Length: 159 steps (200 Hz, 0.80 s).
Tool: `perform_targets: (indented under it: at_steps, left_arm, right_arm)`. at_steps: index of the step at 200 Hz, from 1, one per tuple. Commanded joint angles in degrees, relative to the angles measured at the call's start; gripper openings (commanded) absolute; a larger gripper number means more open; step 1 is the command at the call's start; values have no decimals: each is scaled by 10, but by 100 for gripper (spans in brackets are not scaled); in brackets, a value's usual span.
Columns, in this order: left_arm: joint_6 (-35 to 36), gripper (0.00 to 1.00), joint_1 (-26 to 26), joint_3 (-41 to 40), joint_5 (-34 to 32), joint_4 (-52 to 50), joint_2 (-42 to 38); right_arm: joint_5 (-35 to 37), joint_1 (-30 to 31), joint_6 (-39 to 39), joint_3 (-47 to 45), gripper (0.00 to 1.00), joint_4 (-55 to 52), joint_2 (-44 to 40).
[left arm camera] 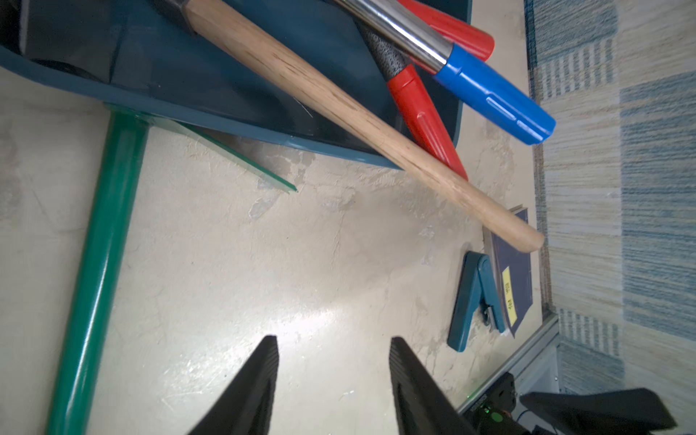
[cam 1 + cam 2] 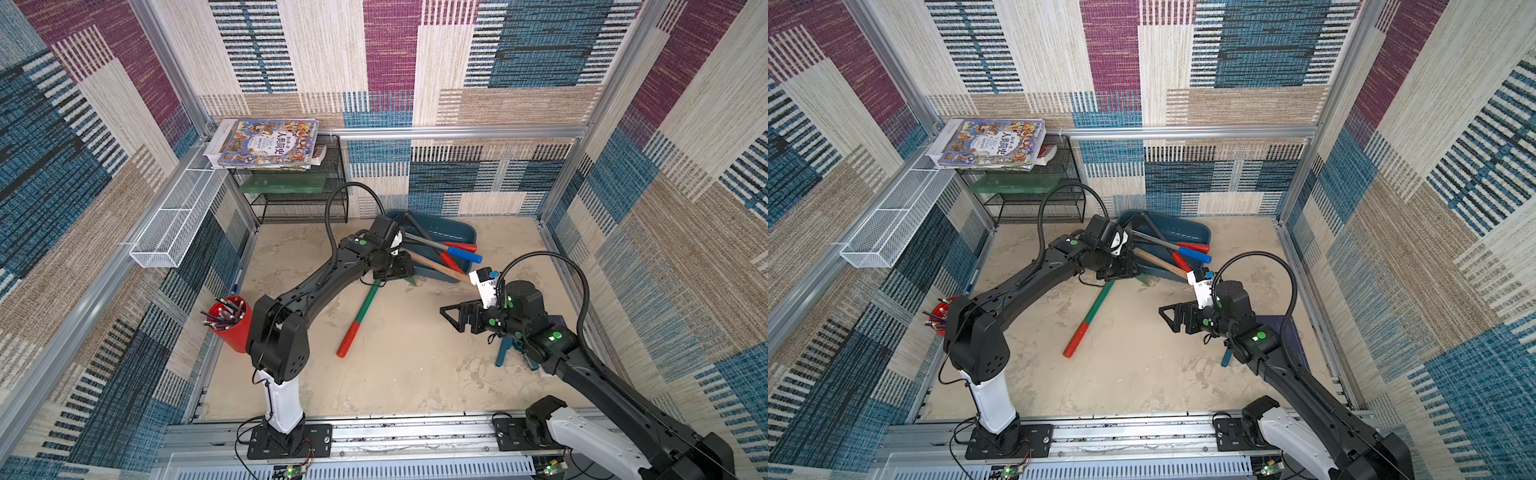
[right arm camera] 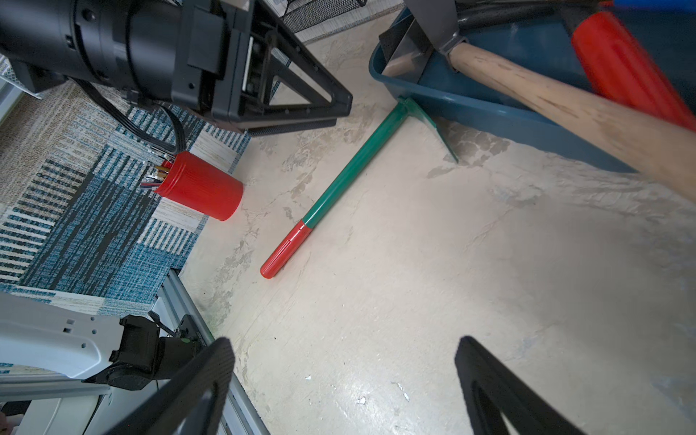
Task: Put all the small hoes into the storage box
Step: Pick up the hoe from the center of the board.
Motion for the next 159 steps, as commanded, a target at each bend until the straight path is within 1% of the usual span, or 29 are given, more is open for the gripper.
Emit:
perform_targets:
  at_steps: [1,29,34,50,91,123,159]
  left_arm:
    - [50,52,0,-4,-41,-47,-10]
    - [67,54,0,-13,-80,-70,-13]
    - [68,59,1,-15,-88,-75,-14]
    - [73,63,0,-25,-103,-75,-18]
    - [91,63,5,-30,-111,-81,-5]
    - [121,61,8,-9,-105,-101,25]
    - [155,61,10,16,-121,-118,55]
  right_arm:
    - [-5,9,-6,8,96,26,11]
    - [-8,25,-16,20,96,23,30]
    - [-8,28,-18,22,95,22,34]
    - [-5,37,-21,27,96,23,46]
    - [0,54,-23,40,96,26,77]
    - [4,63,-24,46,96,31,91]
    - [3,70,-24,49,96,36,102]
